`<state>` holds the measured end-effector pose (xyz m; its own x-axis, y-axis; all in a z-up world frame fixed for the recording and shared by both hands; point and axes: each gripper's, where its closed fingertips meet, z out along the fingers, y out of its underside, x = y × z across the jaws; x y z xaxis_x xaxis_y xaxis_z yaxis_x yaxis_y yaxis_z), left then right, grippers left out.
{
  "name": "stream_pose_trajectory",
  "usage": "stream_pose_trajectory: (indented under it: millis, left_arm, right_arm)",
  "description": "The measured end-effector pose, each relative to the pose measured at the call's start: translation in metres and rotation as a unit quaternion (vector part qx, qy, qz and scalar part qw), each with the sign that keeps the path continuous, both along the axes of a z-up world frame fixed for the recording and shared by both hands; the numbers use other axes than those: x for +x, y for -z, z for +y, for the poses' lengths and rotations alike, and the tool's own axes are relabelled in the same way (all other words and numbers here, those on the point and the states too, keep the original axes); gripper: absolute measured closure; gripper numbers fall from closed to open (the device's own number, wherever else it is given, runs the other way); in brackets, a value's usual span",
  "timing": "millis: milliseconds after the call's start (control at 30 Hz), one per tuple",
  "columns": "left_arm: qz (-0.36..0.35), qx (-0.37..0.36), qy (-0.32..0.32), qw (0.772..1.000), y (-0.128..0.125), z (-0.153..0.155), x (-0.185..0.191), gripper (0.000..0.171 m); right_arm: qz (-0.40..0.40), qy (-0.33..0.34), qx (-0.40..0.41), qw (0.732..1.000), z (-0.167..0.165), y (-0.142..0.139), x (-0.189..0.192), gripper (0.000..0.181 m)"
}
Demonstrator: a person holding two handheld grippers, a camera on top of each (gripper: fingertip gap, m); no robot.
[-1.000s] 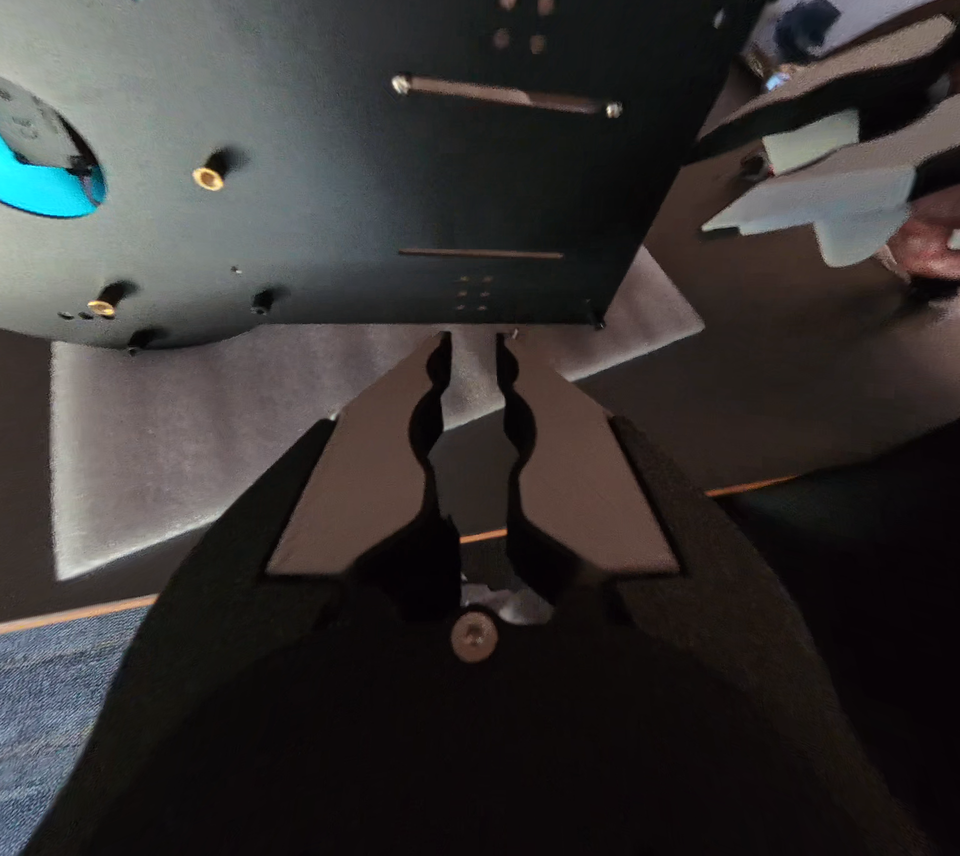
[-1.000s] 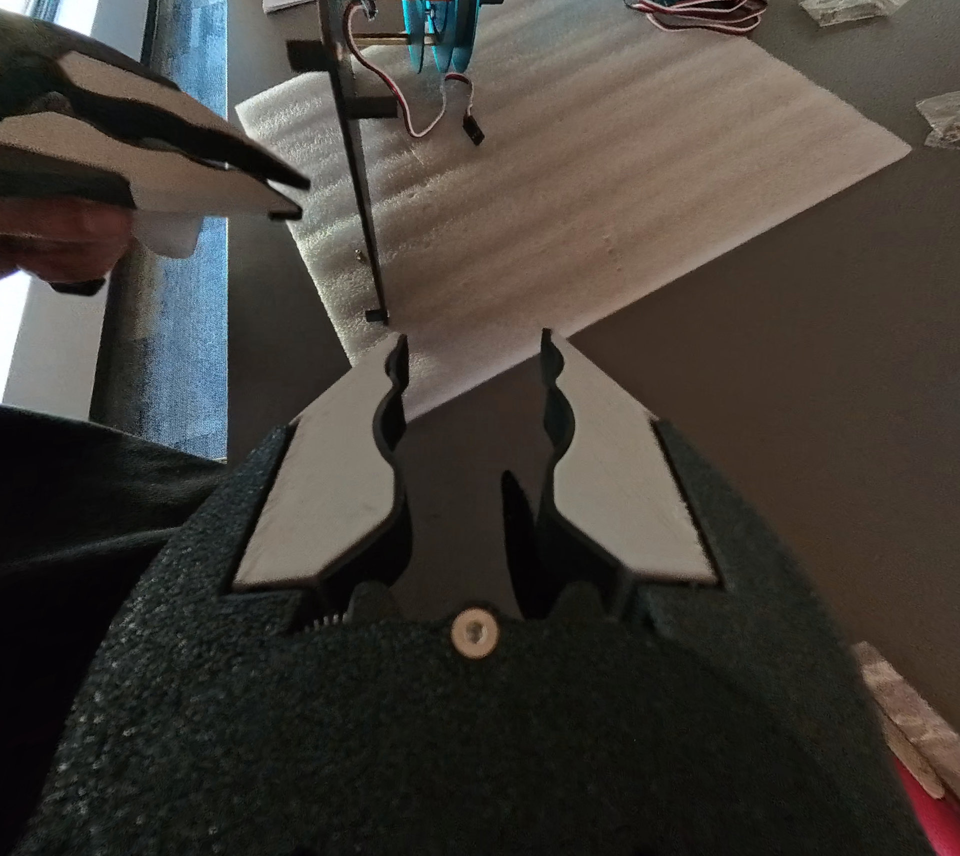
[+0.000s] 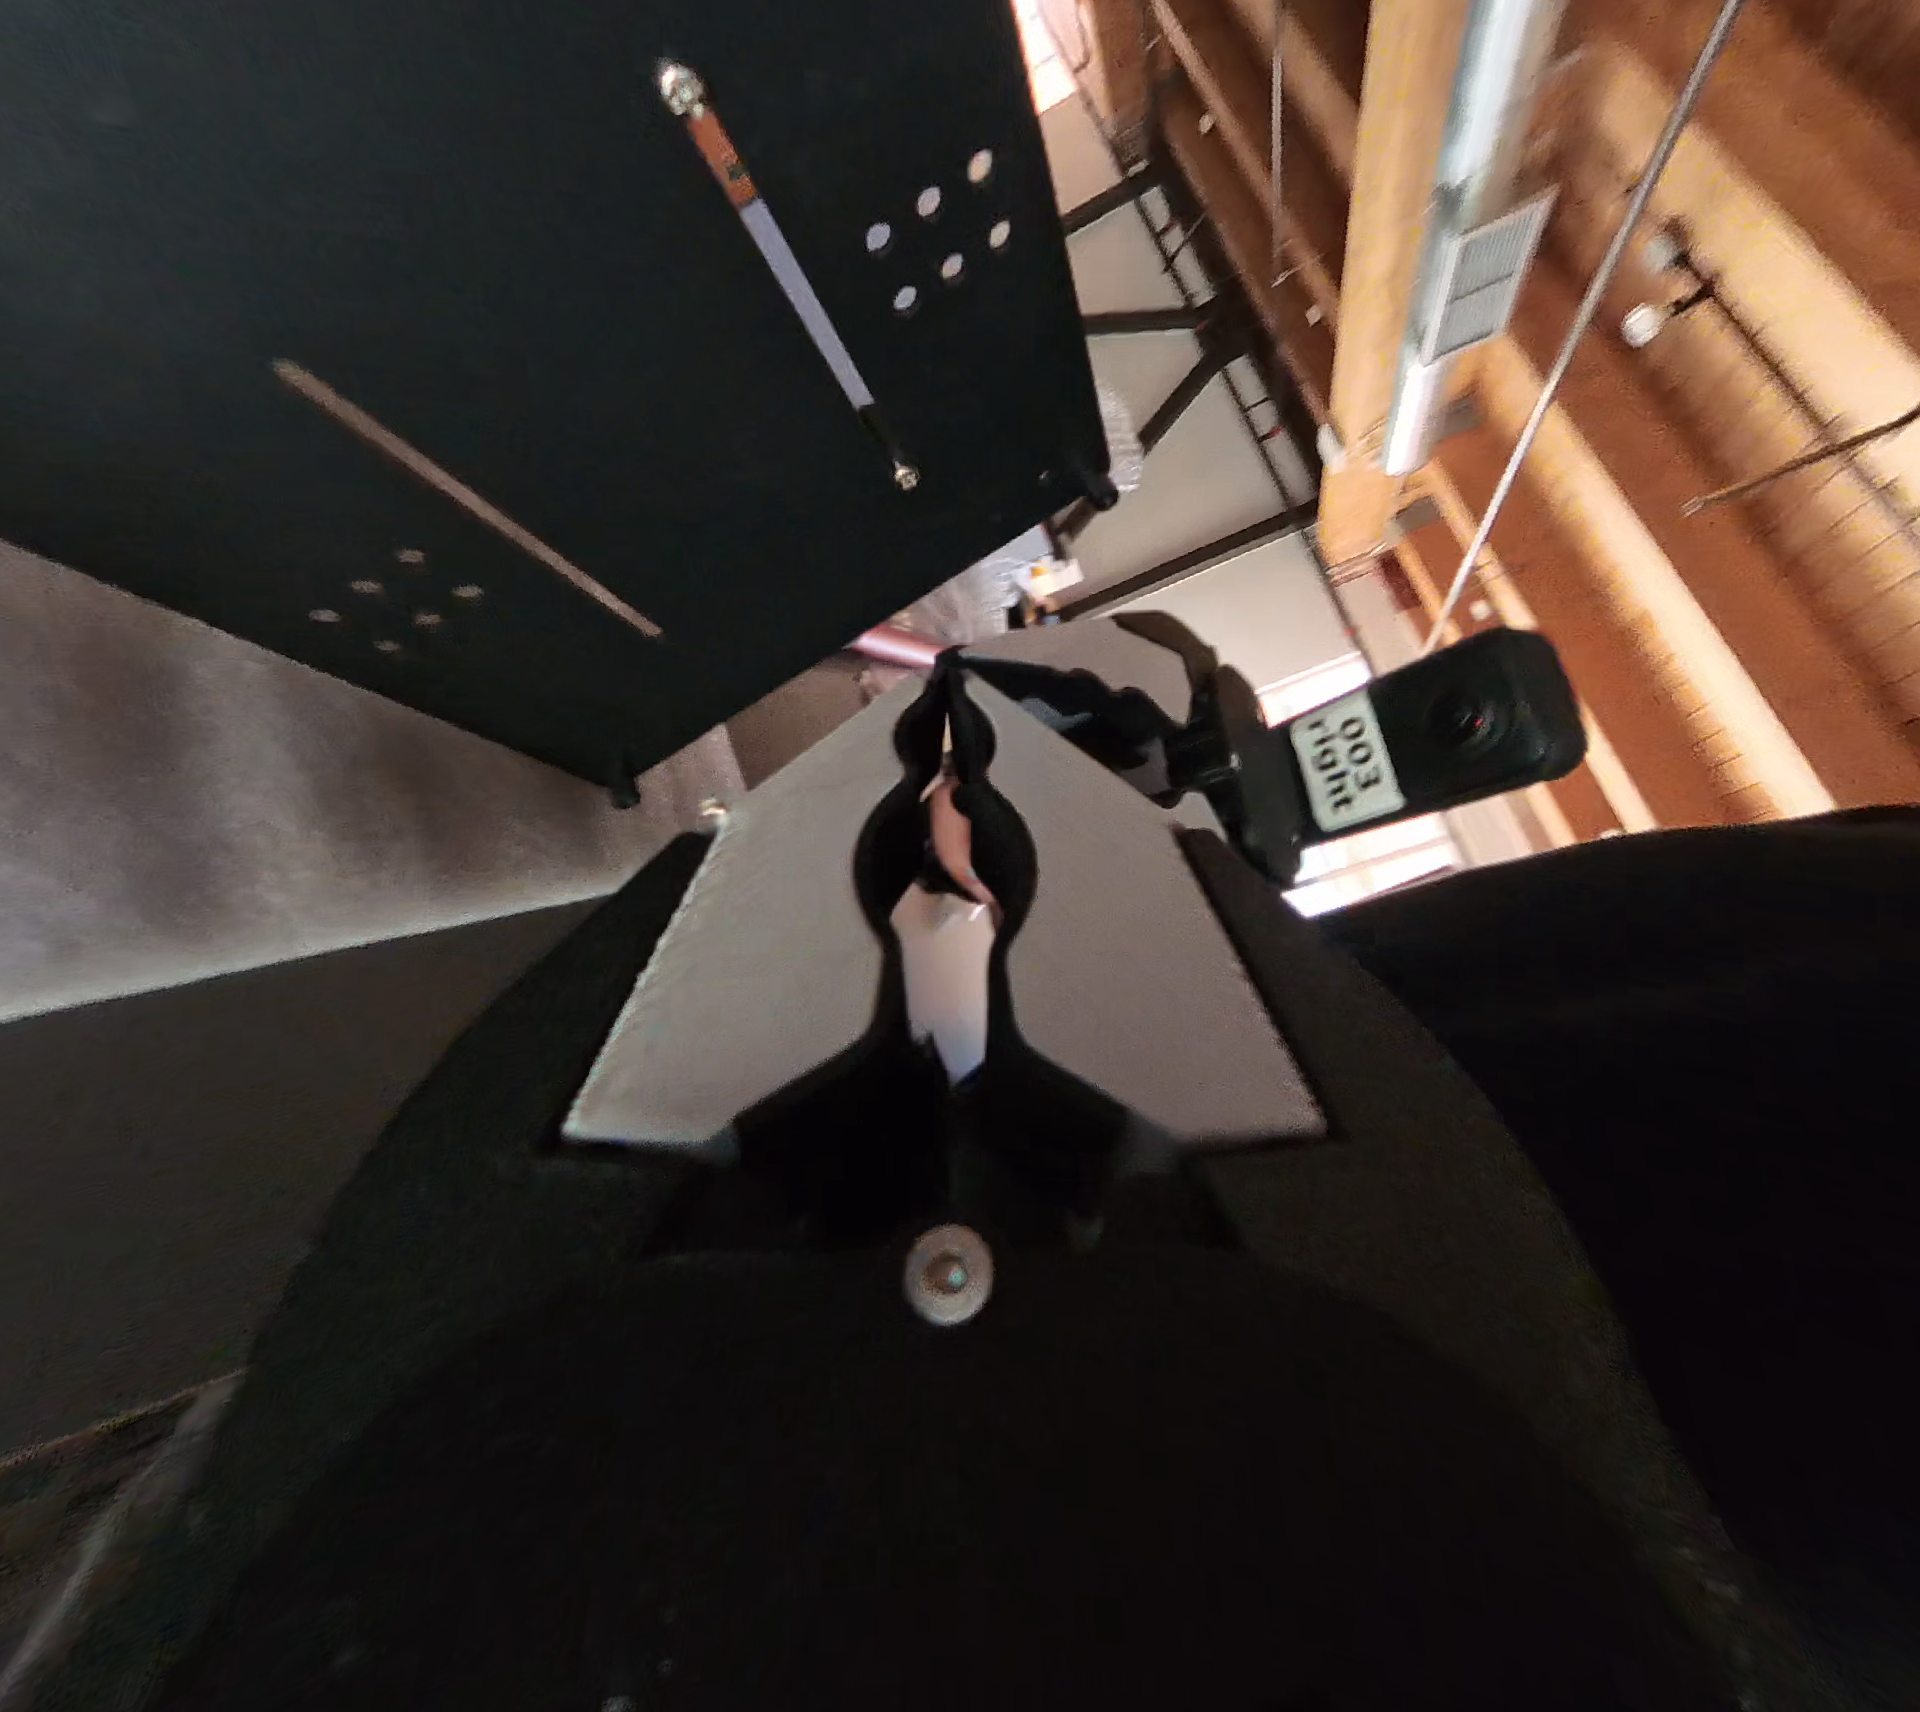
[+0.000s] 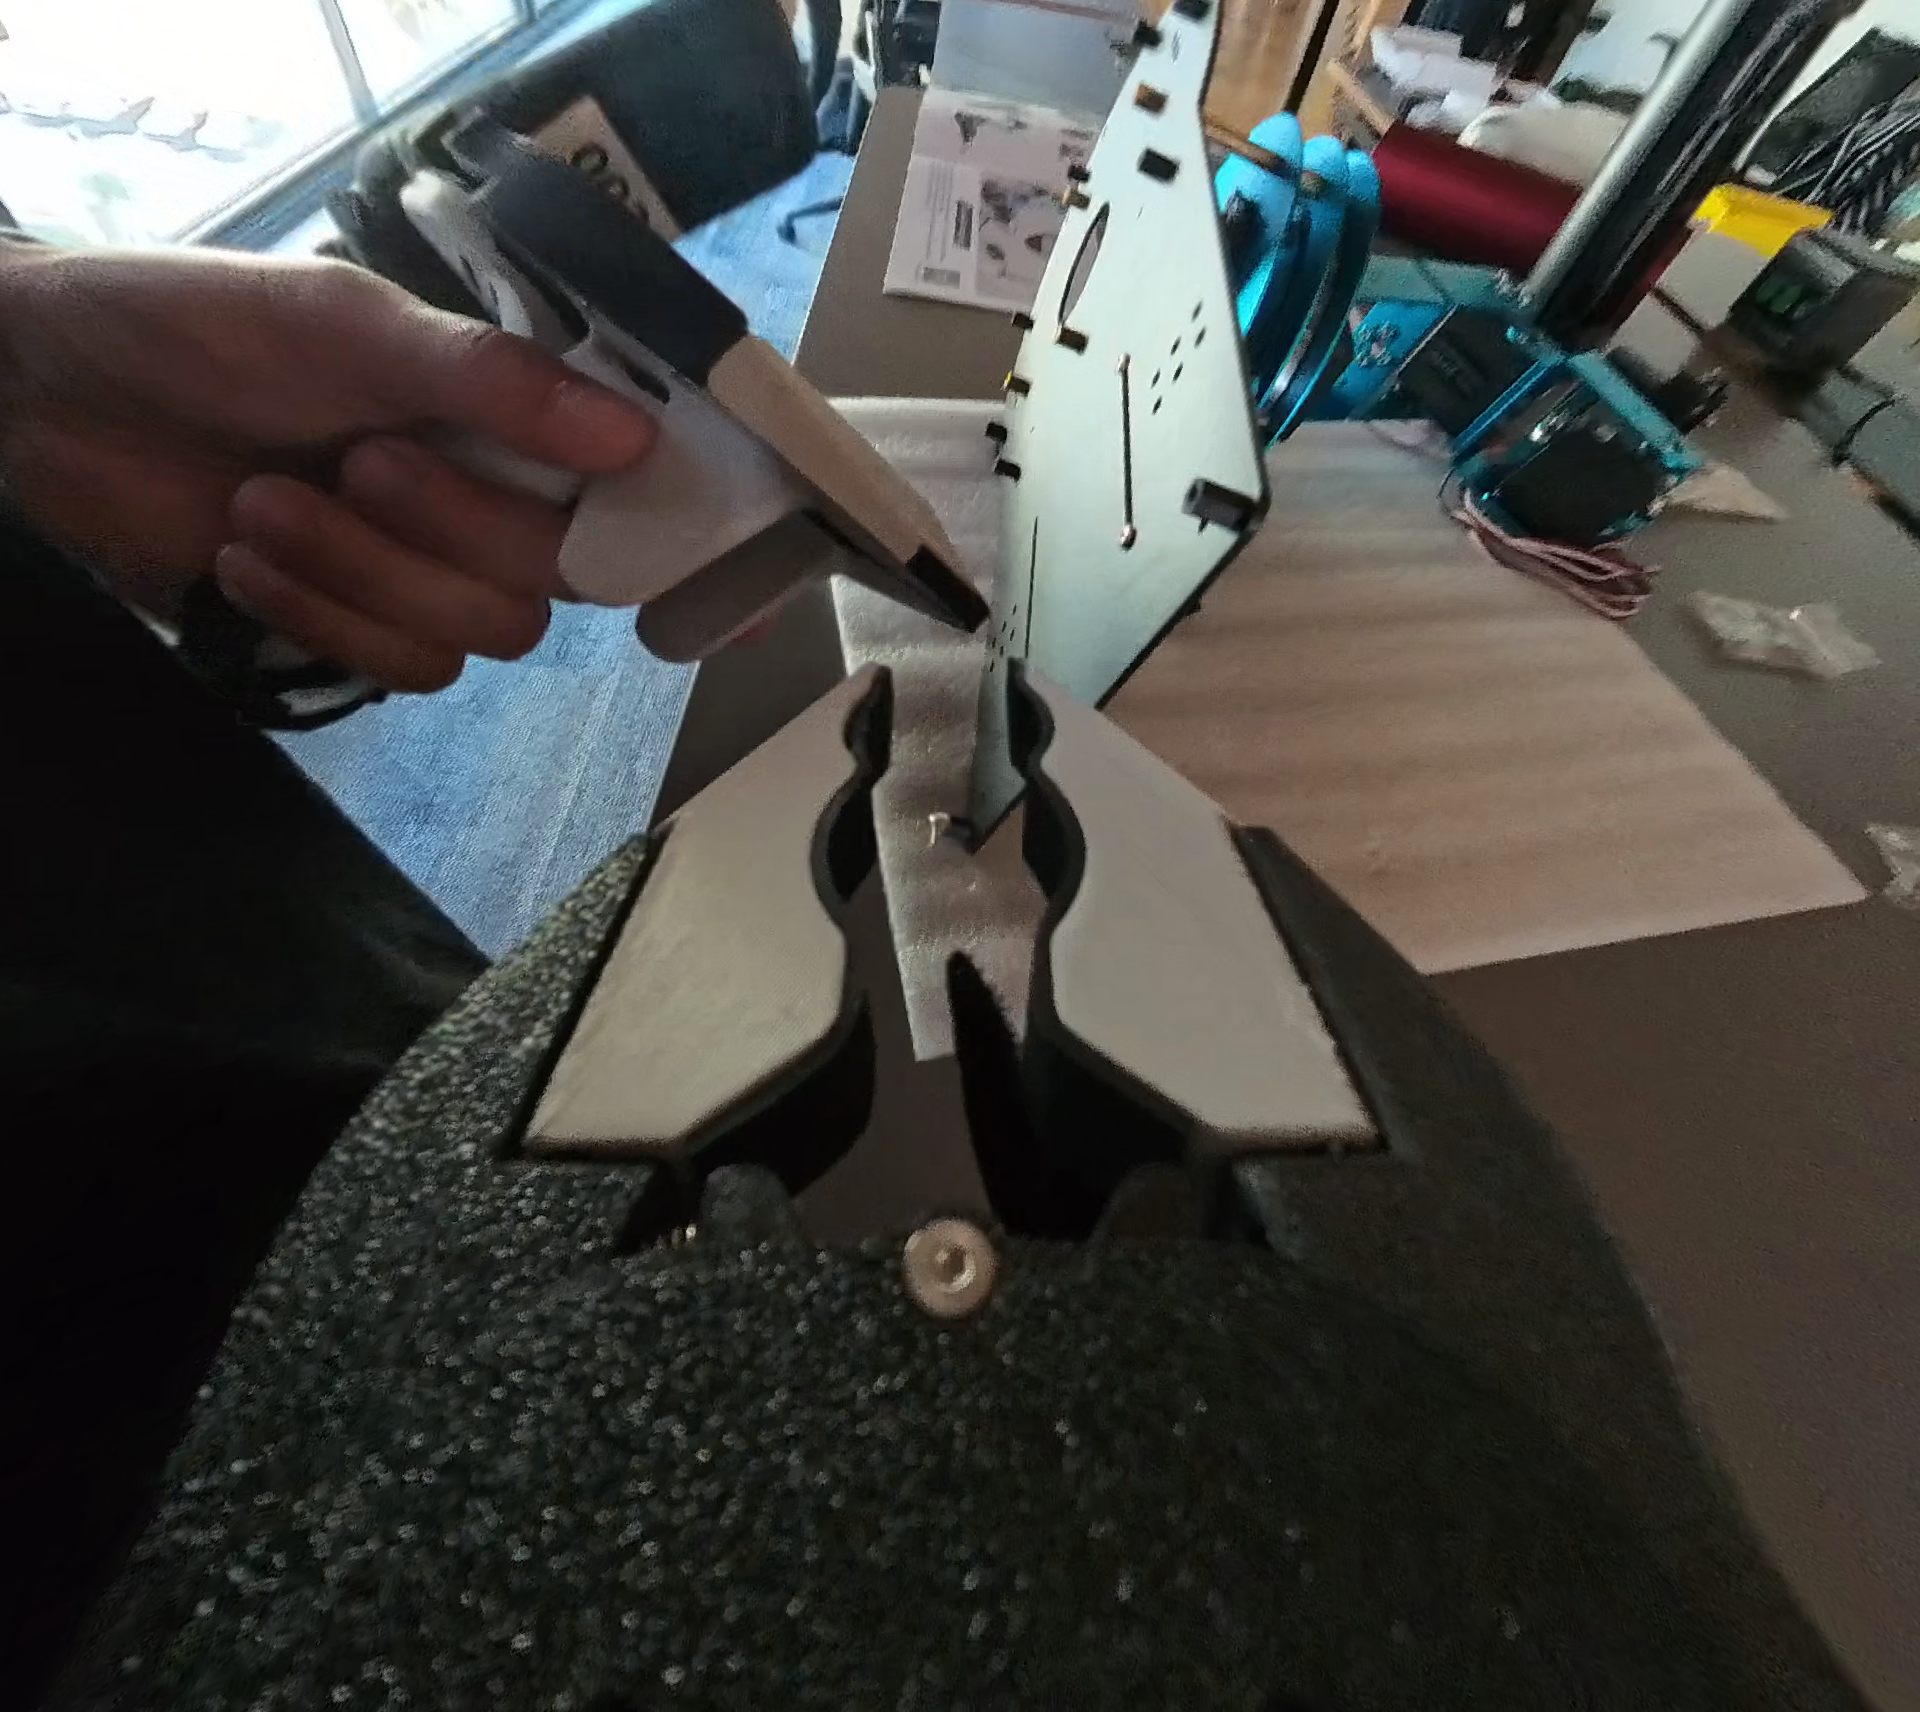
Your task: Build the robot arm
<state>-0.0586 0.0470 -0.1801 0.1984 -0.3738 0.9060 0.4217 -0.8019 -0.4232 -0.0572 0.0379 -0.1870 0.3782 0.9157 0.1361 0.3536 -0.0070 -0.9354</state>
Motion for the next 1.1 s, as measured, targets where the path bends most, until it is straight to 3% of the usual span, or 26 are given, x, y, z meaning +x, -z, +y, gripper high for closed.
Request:
stream_pose_trajectory:
  millis: [100, 233, 333, 400, 500, 700, 933, 1100]
  left_arm:
    - [-0.001, -0.011, -0.011, 1.000, 0.005, 0.000, -0.002, 0.171]
    - [0.123, 0.039, -0.003, 0.992, 0.026, -0.005, -0.004, 0.171]
    - [0.305, 0.130, 0.038, 0.943, 0.054, -0.014, -0.002, 0.168]
    - [0.374, 0.187, 0.069, 0.906, 0.062, -0.020, 0.005, 0.161]
    - [0.396, 0.237, 0.090, 0.882, 0.061, -0.023, 0.017, 0.161]
    - [0.472, 0.251, 0.100, 0.839, 0.076, -0.019, 0.013, 0.161]
    - [0.455, 0.233, 0.057, 0.858, 0.075, -0.039, 0.007, 0.157]
    - [0.450, 0.241, 0.066, 0.858, 0.081, -0.040, 0.004, 0.156]
  right_arm:
    - [-0.021, 0.006, 0.005, 1.000, 0.002, 0.009, 0.002, 0.161]
    - [-0.057, 0.012, -0.024, 0.998, 0.002, 0.023, 0.014, 0.161]
    - [-0.093, 0.018, -0.087, 0.992, -0.004, 0.043, 0.026, 0.159]
    - [-0.112, 0.026, -0.109, 0.987, -0.006, 0.052, 0.032, 0.159]
    - [-0.121, 0.020, -0.133, 0.983, -0.006, 0.060, 0.031, 0.160]
    - [-0.167, 0.010, -0.121, 0.978, -0.004, 0.067, 0.033, 0.165]
    - [-0.136, 0.012, -0.157, 0.978, -0.011, 0.066, 0.044, 0.164]
    - [-0.131, 0.007, -0.162, 0.978, -0.011, 0.064, 0.044, 0.164]
